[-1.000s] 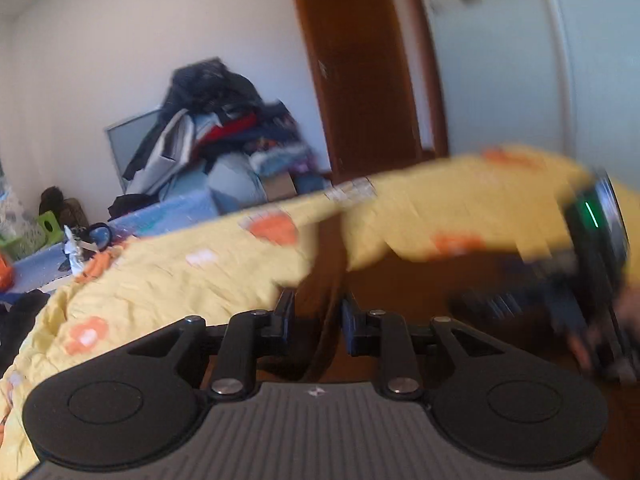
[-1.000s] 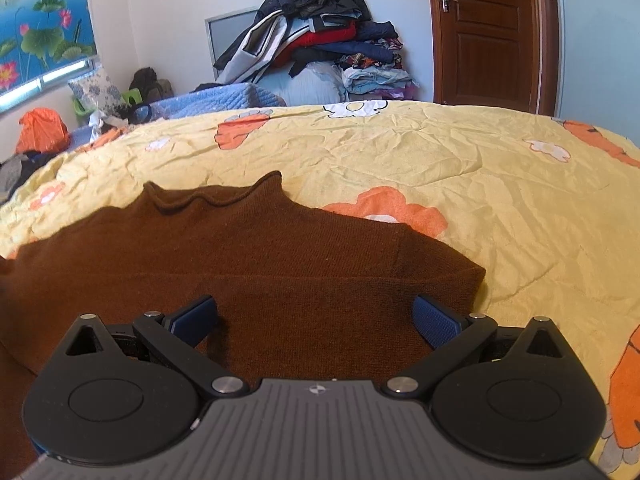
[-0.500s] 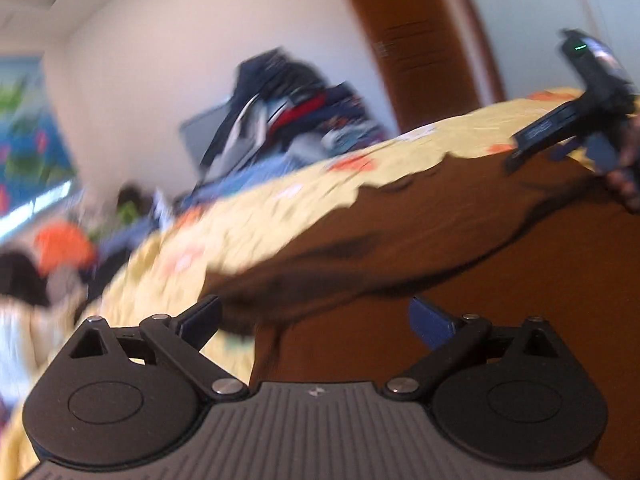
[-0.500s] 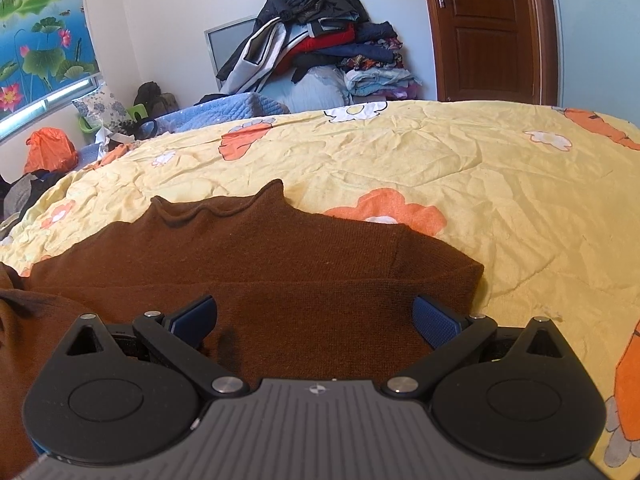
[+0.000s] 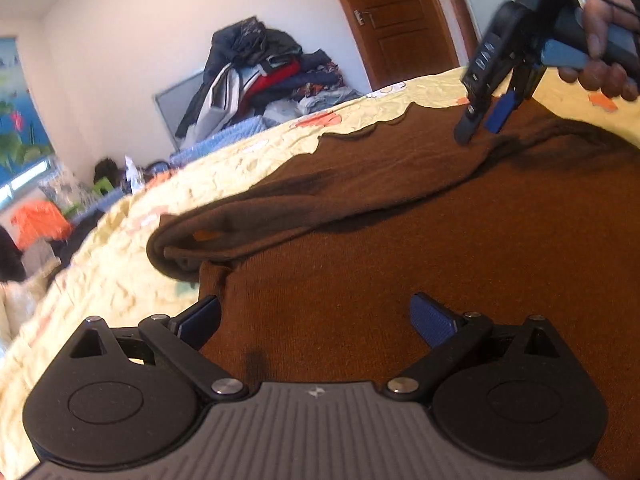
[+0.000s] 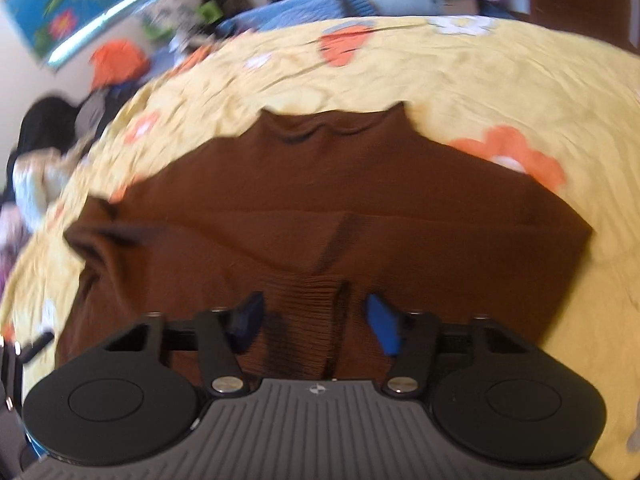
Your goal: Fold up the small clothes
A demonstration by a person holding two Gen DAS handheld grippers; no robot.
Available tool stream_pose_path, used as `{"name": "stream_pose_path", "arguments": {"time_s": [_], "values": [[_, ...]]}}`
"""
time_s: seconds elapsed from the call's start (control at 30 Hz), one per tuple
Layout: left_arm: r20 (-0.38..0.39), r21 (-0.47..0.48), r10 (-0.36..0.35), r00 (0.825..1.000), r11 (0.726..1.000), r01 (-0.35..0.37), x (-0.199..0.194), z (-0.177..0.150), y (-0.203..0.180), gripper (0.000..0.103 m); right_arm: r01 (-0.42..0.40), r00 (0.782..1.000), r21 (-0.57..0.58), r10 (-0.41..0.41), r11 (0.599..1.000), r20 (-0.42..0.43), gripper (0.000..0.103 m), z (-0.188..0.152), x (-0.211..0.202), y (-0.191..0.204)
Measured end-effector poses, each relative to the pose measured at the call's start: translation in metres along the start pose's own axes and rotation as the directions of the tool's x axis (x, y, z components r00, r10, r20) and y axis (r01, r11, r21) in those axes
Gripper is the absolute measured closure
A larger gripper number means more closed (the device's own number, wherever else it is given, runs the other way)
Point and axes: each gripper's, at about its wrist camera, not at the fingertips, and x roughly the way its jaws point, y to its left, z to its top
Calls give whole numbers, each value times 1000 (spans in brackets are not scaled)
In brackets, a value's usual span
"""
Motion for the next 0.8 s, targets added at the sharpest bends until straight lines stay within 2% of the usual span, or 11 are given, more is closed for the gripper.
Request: {"name": "stream_pose_path", "arguments": {"time_s": [0.1,0.13,0.2,0.33,0.4,0.47,0.53,0.57,0.63,0.73,0.8], "values": [[-17,-47,-25,1000,999,24,3,0,6,1,33,999,-119,-37,992,-35,56,1,7,20],[-21,-59,-30,999,998,29,4,0,7,1,46,998,-172,-52,984,-32,76,-1,9,28],[-27,-79,-36,999,996,34,5,-1,9,1,72,997,-257,-79,964,-18,90,1,6,39],[-35,-103,-40,999,994,36,7,-2,12,1,238,961,-458,-139,857,239,94,17,-42,80],[-36,-106,-38,999,994,34,6,-2,11,0,391,882,-546,-131,741,453,94,19,-80,106],[-35,-104,-35,999,994,31,6,-3,11,0,594,745,-585,-104,552,659,94,9,-109,127],[-35,-104,-34,999,994,30,5,-3,11,0,777,577,-536,-32,331,816,94,-11,-125,134],[-35,-105,-34,999,994,30,5,-3,10,0,816,528,-511,12,272,849,94,-20,-129,131],[-35,-105,-35,999,994,31,5,-3,10,0,822,538,-517,-27,237,843,94,-28,-125,116],[-35,-106,-35,999,994,31,5,-3,9,0,794,607,-595,-148,124,781,96,-53,-86,73],[-35,-106,-35,999,994,31,5,-4,10,0,749,657,-656,-244,99,713,96,-71,-62,42]]}}
